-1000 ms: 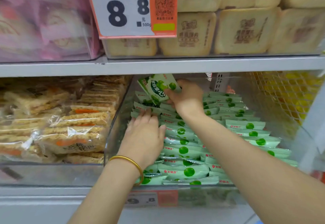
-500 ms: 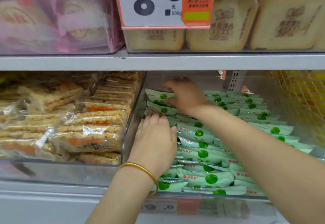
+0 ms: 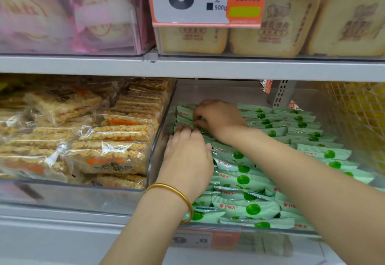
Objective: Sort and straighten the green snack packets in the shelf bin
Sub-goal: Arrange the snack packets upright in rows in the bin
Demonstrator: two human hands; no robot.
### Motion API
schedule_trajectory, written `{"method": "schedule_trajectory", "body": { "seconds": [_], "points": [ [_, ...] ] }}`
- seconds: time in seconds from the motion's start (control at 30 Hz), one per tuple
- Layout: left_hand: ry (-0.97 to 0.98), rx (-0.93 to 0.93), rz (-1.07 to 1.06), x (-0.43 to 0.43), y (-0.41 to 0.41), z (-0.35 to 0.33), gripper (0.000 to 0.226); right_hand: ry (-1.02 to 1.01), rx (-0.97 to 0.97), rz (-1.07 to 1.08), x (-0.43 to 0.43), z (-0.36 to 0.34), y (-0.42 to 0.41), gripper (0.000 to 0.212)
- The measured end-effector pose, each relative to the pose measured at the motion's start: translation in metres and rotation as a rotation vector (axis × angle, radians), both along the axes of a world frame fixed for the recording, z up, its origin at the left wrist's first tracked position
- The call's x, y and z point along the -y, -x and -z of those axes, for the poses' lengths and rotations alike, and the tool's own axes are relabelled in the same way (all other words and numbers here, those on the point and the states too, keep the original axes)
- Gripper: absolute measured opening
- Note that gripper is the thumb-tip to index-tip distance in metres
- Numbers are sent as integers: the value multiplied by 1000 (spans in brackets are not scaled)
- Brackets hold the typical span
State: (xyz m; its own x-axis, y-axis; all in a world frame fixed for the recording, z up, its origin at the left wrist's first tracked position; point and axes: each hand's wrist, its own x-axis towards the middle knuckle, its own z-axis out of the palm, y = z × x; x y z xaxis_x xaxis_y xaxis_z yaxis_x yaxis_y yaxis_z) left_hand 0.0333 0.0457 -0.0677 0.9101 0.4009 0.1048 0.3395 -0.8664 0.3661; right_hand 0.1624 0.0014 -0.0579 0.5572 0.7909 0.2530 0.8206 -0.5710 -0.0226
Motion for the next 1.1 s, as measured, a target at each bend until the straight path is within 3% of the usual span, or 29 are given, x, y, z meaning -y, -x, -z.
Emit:
{"method": "schedule_trajectory", "body": {
  "seconds": [0.13, 0.37, 0.5, 0.57, 0.63, 0.7, 0.77, 0.93, 1.1],
  "points": [
    [-11, -9, 4, 0, 0, 0, 37, 48, -14, 59, -10, 1, 2, 24],
    [-41, 13, 18, 1, -2, 1, 34, -73, -65, 96, -10, 1, 1, 14],
    [-93, 5, 19, -1, -6, 4, 40, 13, -49, 66, -11, 5, 3, 17],
    [-131, -36, 23, -2, -8, 6, 44, 16, -123, 22, -6, 2, -1, 17],
    [-136, -43, 27, -2, -8, 7, 45, -127, -280, 11, 2, -1, -5, 20],
    [-126, -30, 26, -3, -7, 6, 46, -338, -312, 67, 8, 0, -11, 22],
    [-124, -24, 20, -3, -7, 5, 47, -409, -232, 163, 8, 2, -21, 22],
    [-109, -35, 19, -3, -7, 4, 49, -322, -205, 346, -7, 3, -28, 21],
    [-86, -31, 17, -2, -6, 2, 49, -368, -292, 490, -15, 6, -28, 13]
  ]
}}
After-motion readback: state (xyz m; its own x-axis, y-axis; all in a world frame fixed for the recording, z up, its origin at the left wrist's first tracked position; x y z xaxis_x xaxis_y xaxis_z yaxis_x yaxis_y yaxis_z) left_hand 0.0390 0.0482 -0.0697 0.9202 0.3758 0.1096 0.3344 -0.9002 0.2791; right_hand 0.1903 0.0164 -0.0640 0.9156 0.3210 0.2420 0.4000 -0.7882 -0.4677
